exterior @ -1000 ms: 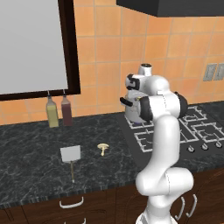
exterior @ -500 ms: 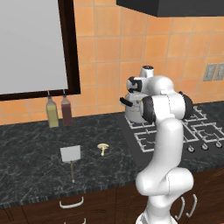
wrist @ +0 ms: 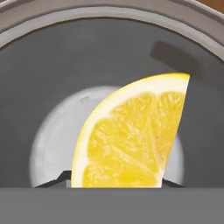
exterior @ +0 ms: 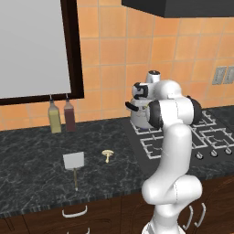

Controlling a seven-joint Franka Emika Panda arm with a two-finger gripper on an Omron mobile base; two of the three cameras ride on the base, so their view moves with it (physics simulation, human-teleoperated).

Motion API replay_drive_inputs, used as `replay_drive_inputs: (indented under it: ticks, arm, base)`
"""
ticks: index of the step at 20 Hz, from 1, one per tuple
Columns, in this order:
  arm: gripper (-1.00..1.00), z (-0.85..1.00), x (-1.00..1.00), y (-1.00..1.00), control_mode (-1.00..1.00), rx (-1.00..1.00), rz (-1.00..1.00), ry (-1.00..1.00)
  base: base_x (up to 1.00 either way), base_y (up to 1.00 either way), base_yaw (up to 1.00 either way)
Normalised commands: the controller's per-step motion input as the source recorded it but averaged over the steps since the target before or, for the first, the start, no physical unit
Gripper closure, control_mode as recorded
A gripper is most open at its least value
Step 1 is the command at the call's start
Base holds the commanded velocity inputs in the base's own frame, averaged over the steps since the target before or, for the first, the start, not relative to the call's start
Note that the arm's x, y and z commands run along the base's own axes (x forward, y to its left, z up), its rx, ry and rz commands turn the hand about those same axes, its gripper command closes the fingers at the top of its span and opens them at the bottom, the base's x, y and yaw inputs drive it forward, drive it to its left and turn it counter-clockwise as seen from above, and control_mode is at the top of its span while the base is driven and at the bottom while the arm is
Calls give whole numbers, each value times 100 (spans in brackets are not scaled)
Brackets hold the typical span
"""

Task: Put the mushroom and lemon wedge in the pot. Retrieve the spatula and lightly stir the vegetables in the pot.

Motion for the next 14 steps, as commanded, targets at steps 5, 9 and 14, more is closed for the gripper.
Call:
replay_drive_inputs:
  ticks: [5,9,14]
  arm:
    - [-100,-13,0,8,-100,0,-1,1]
    - [-100,0,-2,0,-100,0,0,0]
    - [-100,15,-7,1,-100,0,0,-2]
  base:
    - [0,0,0]
    - [0,0,0]
    - [0,0,0]
